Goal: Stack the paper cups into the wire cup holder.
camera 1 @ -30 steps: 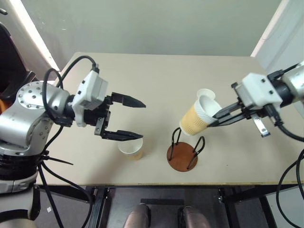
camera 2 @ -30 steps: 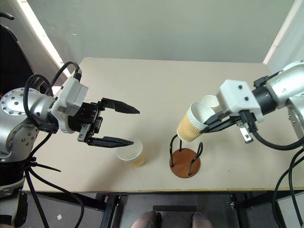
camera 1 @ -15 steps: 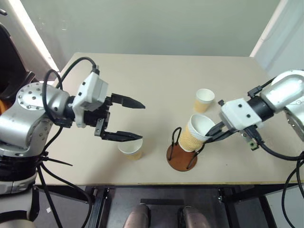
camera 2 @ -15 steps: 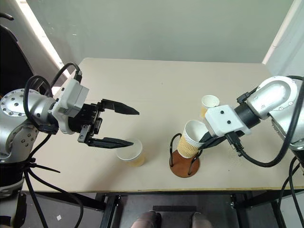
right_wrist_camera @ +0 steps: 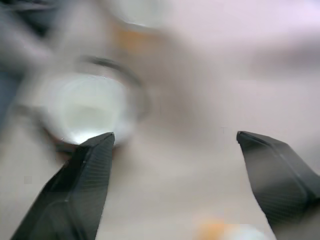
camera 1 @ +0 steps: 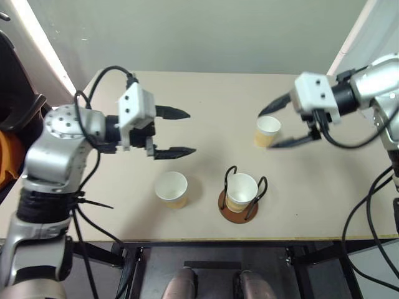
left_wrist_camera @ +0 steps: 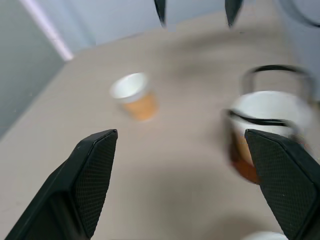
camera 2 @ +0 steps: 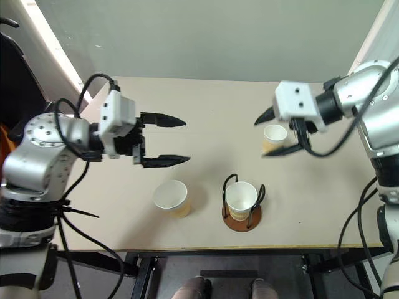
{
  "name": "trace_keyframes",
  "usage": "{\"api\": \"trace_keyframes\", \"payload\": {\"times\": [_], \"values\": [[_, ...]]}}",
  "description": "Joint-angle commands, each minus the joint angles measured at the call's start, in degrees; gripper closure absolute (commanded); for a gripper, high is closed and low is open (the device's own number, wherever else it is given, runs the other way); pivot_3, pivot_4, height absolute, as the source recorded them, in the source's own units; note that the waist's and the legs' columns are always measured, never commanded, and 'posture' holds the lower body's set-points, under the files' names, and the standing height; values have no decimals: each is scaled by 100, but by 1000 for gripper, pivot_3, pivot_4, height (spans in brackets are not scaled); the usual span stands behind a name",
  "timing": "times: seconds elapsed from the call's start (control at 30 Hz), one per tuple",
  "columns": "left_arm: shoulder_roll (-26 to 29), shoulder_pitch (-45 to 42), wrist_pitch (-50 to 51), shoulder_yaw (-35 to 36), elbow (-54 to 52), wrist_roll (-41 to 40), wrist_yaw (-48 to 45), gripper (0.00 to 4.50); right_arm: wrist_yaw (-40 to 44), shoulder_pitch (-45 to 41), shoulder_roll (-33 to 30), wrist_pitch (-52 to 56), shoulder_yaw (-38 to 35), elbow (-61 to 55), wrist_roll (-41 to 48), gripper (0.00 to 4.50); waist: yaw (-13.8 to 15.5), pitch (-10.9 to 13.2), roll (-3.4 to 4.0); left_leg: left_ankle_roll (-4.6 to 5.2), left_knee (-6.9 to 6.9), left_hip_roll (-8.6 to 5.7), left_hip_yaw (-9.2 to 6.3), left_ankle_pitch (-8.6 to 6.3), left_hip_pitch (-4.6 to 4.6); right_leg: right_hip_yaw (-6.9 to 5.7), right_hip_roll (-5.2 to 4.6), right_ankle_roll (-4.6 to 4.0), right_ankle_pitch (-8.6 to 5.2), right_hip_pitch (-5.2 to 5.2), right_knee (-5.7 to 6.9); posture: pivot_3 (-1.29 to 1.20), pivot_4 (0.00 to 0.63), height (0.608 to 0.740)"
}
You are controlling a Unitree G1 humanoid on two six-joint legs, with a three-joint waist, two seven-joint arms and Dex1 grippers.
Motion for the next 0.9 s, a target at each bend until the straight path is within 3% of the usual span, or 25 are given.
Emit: {"api": "trace_keyframes", "payload": {"times": [0.03,0.13,0.37,0.63,0.73,0.9], "values": [[-161,-198,-312,-59,185,454,437,126,-749,-363,273,-1067,166,1466,-1052,635,0,0,0,0,-1,0,0,0,-1,0,0,3,2,-3,1,0,150,740],[-251,-171,-327,-91,146,513,506,126,-1065,-551,562,-1717,381,2580,-1652,635,5,1,1,-4,-14,2,-3,0,-5,-1,0,55,33,-16,1,0,150,740],[-232,120,-122,-35,-304,424,566,126,-1721,-972,1367,-2403,525,4727,-2408,635,11,1,2,-48,-79,7,0,18,-13,-4,1,50,30,-54,-1,0,150,740],[53,389,268,157,-798,320,660,126,-1986,-1028,1740,-2656,532,5686,-2955,635,20,2,3,-96,-77,11,1,11,-25,-8,4,42,25,-62,-1,0,150,740],[204,595,398,263,-1069,193,619,126,-2141,-986,1795,-2731,551,5819,-3125,1236,18,3,4,-96,-74,10,2,8,-24,-7,3,41,24,-62,-2,0,150,740],[310,647,583,397,-1248,7,615,126,-2119,-1041,1808,-2837,425,5855,-3150,3010,27,3,4,-88,-74,12,1,3,-22,-9,3,38,23,-62,5,0,150,740]]}}
